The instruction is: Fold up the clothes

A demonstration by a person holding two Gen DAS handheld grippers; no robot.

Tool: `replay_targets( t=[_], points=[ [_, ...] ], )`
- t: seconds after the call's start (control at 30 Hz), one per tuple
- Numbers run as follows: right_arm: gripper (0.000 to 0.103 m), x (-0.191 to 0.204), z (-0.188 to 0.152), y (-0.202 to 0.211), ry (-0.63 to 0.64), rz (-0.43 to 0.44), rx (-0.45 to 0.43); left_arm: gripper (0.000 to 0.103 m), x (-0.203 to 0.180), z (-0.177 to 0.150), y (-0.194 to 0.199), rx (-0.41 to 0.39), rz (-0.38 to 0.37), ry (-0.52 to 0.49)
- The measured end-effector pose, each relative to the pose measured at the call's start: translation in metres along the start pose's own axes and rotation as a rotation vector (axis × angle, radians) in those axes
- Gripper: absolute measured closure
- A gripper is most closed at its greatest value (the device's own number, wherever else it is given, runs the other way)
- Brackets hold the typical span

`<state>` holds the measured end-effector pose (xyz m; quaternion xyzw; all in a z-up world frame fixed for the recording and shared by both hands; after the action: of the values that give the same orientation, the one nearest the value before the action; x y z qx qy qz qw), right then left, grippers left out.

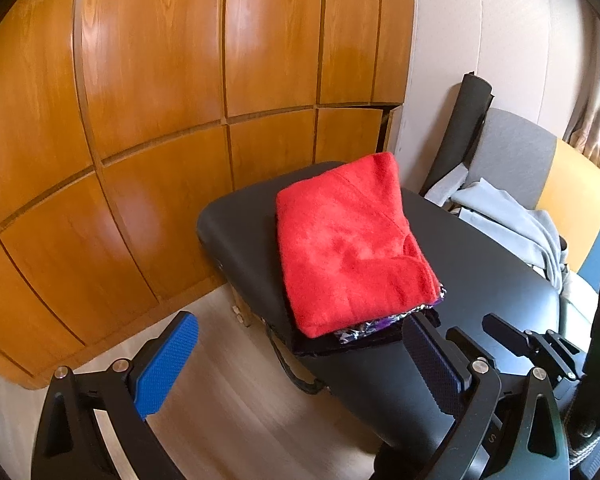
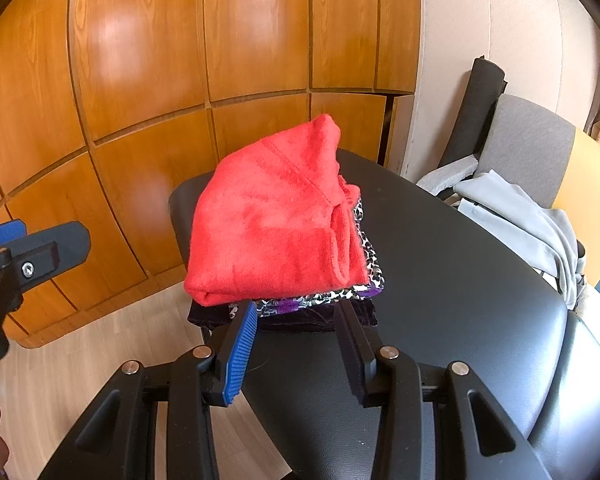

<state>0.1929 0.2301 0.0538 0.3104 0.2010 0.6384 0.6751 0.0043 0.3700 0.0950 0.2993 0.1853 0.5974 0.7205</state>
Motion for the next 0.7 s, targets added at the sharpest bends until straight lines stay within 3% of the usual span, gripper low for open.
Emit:
replay_targets(
  t=[0.23,0.7],
  points=[
    [0.062,0.001,0.0014,0.0018,0.008,-0.007,-0.008,0.0,0.0044,-0.0021,0.0023,-0.006,0.042,0.004],
    [0.062,0.0036,0.0011,0.0012,0.018,-0.003,-0.009,0.0,0.0024,-0.0023,-0.002,0.011,0.01,0.002]
  ],
)
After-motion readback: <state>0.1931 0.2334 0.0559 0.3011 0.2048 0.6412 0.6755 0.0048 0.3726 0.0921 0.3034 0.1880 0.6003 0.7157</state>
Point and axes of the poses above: each gripper's, at about its wrist camera, not at the fingertips, and y roughly against the way its jaws point, x to its left, z to its top, the point moved 6 cm from there along -y, roughly the way its jaws point, and after that the axes turned 10 degrees about -y, right-handed, at the moved point
